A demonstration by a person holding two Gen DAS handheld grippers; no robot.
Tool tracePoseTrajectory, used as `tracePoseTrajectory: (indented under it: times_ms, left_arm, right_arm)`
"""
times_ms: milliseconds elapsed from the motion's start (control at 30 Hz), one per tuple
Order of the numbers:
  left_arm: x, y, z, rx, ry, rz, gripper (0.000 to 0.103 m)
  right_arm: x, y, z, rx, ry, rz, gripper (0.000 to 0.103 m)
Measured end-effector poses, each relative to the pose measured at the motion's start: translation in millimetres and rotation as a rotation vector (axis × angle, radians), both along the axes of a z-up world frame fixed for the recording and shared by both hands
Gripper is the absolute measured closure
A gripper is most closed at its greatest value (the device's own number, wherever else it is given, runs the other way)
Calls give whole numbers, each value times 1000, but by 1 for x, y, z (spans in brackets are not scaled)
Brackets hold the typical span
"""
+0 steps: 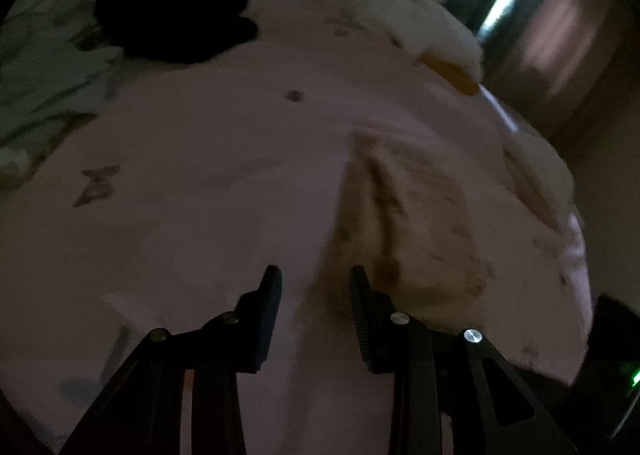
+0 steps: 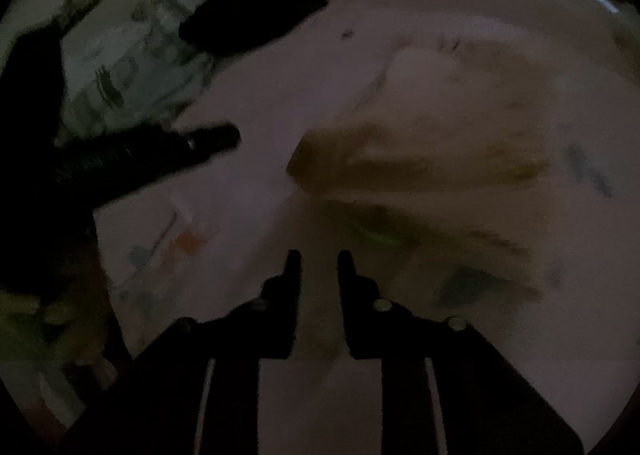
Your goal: Fold small clothes
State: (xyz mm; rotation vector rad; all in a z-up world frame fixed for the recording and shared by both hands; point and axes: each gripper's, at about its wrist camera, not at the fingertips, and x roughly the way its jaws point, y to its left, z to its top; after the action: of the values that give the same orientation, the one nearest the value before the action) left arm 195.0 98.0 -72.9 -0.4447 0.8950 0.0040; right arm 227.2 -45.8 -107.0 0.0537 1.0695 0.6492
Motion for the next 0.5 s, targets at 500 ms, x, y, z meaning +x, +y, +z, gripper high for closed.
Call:
tracePoseTrajectory:
  times_ms: [500]
  left_arm:
    - [55, -6, -22, -81, -15, -127, 37]
  right_arm:
    - [35, -100, 22, -44, -127, -295, 30]
